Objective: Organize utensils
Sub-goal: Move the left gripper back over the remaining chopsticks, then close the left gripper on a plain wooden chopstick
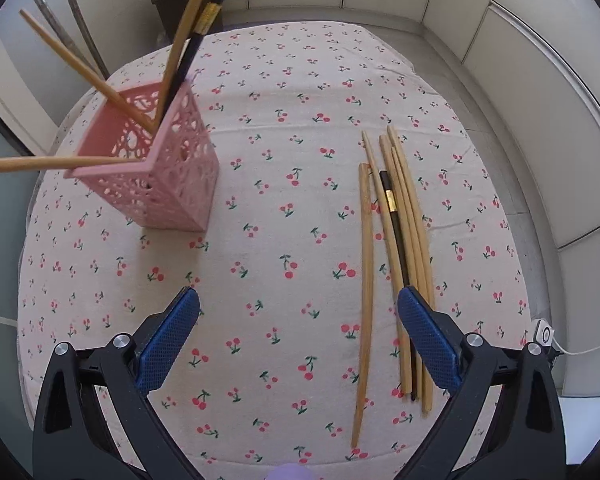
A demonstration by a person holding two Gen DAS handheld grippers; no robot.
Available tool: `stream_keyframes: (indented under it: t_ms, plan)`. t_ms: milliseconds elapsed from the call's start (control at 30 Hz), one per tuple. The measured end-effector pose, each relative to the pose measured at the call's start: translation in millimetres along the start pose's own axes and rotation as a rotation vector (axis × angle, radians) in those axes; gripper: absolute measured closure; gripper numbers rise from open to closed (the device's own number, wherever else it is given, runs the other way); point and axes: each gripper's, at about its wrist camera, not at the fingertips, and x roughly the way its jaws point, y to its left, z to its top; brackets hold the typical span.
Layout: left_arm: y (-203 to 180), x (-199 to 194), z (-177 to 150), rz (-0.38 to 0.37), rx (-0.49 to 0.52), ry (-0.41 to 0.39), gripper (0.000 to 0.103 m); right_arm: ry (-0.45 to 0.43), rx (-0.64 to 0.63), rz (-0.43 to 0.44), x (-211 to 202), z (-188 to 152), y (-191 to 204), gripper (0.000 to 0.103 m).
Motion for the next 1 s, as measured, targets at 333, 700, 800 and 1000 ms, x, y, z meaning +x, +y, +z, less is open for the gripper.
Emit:
stream_keyframes:
  t_ms: [333,700,800,1000]
  plan:
    - [-30,43,18,0.11,0.025,0.056,0.055,-0.007,0.073,0.032,-8,13,-22,0.007]
    - [-39,76,58,-0.008,0.094,0.085,0.073,0.054,0.102,-0.005,21,19,-31,0.007]
    - [-43,79,69,-0.024,0.135,0.086,0.077,0.098,0.117,-0.001,38,20,-29,0.007]
    - [-17,78,73,-0.143,0.077,0.101,0.103,0.218,0.186,0.053,81,21,-23,0.007]
